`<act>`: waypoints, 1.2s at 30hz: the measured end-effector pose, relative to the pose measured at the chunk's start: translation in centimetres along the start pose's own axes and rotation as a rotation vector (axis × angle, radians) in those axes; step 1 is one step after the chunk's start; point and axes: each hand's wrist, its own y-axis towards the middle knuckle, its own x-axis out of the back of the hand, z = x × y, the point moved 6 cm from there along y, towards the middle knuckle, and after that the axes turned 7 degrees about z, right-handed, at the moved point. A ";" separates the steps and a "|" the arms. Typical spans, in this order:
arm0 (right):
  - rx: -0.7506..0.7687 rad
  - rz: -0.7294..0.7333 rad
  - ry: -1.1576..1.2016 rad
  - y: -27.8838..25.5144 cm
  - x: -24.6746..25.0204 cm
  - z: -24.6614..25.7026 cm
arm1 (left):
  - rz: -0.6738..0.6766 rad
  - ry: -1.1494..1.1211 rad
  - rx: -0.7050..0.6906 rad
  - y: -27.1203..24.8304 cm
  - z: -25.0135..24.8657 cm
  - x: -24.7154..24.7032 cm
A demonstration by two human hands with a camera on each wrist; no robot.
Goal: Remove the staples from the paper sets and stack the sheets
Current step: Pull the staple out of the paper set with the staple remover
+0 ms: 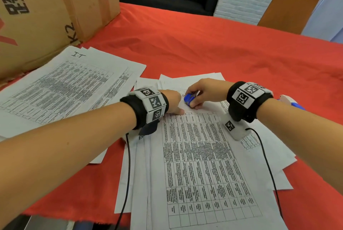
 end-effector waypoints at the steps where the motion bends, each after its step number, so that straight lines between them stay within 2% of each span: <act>1: 0.003 0.010 0.047 0.2 0.0 -0.4 | -0.001 -0.005 -0.002 0.1 0.1 -0.1; 4: 0.024 0.036 0.271 0.6 -0.4 -1.7 | 0.005 -0.011 -0.006 0.2 0.4 -0.2; 8: 0.028 -0.009 0.684 0.0 -0.3 -3.7 | 0.024 -0.014 -0.008 -0.4 0.4 -0.2; 11: 0.067 -0.035 0.709 -1.0 -0.2 -3.0 | 0.036 -0.172 0.033 -0.8 1.2 -0.1; 13: 0.122 -0.092 0.656 -2.2 0.5 -1.2 | 0.029 -0.424 0.088 -0.8 2.4 0.0; 14: 0.152 -0.118 0.623 -2.8 0.9 -0.1 | 0.026 -0.653 0.088 -0.9 2.8 -0.2; 15: 0.178 -0.137 0.575 -3.5 1.4 1.1 | 0.032 -0.992 0.083 -1.2 3.0 -0.6; 17: 0.212 -0.157 0.419 -4.9 2.2 4.0 | 0.158 -1.676 0.069 -2.1 2.4 -1.9; 18: 0.217 -0.163 0.279 -5.3 2.3 5.5 | 0.233 -1.920 0.050 -2.7 1.9 -2.6; 19: 0.208 -0.173 0.103 -5.6 2.3 7.1 | 0.271 -2.083 0.029 -3.3 1.5 -3.1; 21: 0.183 -0.192 -0.222 -5.7 1.8 9.9 | 0.246 -2.261 -0.028 -4.3 1.3 -3.5; 24: 0.188 -0.260 -0.377 -5.9 1.5 12.6 | 0.174 -2.428 -0.064 -5.4 2.4 -4.0; 26: 0.239 -0.314 -0.229 -6.1 2.0 13.2 | 0.145 -2.363 -0.081 -6.8 3.8 -3.9; 27: 0.281 -0.342 -0.048 -6.0 2.3 13.2 | 0.150 -2.255 -0.095 -8.2 4.7 -3.8; 30: 0.397 -0.431 0.798 -4.7 2.1 10.4 | 0.266 -1.755 -0.158 -14.1 7.0 -3.7; 32: 0.328 -0.426 1.345 -2.9 -0.3 6.9 | 0.298 -1.451 -0.125 -18.2 9.5 -4.5; 34: 0.235 -0.405 1.617 -1.4 -4.1 4.2 | 0.317 -1.185 -0.019 -22.6 12.4 -6.5; 36: 0.262 -0.414 1.711 -1.1 -6.1 1.5 | 0.416 -0.919 0.107 -25.3 14.5 -9.3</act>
